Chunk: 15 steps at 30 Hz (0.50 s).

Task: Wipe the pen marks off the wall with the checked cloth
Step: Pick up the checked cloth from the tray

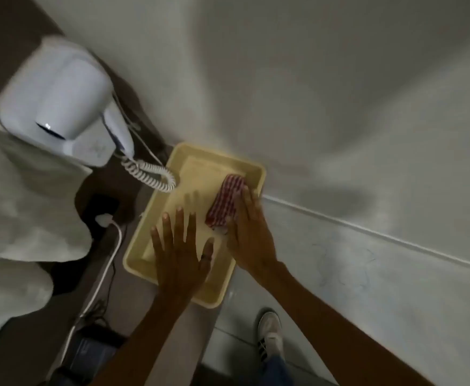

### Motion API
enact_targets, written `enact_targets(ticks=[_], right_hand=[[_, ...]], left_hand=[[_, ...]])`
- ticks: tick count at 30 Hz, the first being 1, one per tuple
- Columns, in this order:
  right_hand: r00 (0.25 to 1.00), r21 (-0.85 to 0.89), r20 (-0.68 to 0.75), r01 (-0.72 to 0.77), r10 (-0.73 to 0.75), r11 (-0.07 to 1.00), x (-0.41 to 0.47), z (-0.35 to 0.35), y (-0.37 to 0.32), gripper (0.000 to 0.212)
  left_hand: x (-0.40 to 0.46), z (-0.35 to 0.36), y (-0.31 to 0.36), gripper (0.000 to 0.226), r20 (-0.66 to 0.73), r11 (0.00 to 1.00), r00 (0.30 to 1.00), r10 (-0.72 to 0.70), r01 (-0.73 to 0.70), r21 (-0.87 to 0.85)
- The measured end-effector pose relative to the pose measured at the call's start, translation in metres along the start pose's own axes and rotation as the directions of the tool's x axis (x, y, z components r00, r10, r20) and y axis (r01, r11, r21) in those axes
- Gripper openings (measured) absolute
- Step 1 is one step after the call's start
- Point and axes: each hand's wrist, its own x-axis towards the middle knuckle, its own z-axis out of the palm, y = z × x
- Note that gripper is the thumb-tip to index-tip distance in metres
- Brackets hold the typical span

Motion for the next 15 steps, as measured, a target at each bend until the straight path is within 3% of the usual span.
enact_targets(ticks=[4,8,12,15], right_hand=[[0.995,-0.129,0.009,-0.098,0.100,0.987,0.071,0.079,0.011,0.073],[0.974,-0.278,0.015,-0.215,0.228,0.936,0.096,0.137,0.038,0.097],[0.964,-0.294,0.031,-0.246,0.266,0.924,0.096,0.151,0.042,0.094],[0.946,-0.254,0.153,-0.242,0.286,0.936,0.104,0.130,0.035,0.089]], left_hand=[[0.016,0.069,-0.023,0.072,0.047,0.997,0.998,-0.048,0.046,0.057],[0.020,0.117,-0.034,0.073,0.058,0.994,0.992,-0.112,0.113,-0.012],[0.017,0.129,-0.046,0.074,0.104,0.996,0.991,-0.090,0.090,0.007],[0.010,0.115,-0.047,0.075,0.121,0.997,0.990,-0.070,0.068,0.025]])
